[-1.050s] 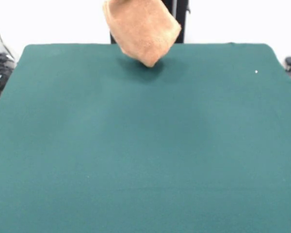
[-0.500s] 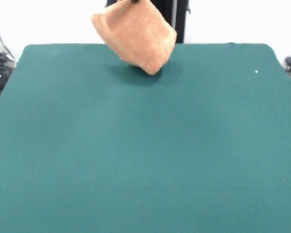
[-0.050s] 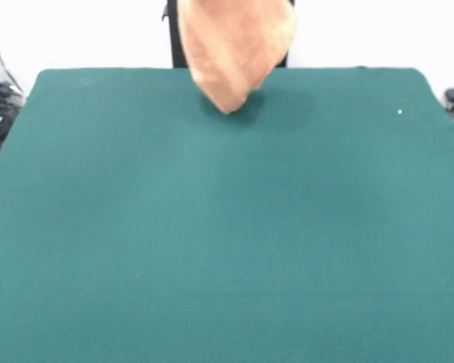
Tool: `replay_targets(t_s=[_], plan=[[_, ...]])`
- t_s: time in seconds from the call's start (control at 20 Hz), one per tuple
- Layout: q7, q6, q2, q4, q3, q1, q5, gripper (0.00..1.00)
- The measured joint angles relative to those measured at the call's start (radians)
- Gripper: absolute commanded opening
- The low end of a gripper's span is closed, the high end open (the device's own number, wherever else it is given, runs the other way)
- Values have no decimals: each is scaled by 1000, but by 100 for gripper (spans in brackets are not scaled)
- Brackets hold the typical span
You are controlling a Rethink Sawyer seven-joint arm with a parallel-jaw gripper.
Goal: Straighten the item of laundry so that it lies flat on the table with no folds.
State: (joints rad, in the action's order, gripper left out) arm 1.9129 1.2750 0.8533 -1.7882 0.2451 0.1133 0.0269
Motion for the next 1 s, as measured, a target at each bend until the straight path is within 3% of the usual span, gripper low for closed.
replay_targets(t_s=[0.3,1.0], plan=[[0,166,-76,81,0,38,-33,0],[89,463,-359,295,-1,103,-101,0]])
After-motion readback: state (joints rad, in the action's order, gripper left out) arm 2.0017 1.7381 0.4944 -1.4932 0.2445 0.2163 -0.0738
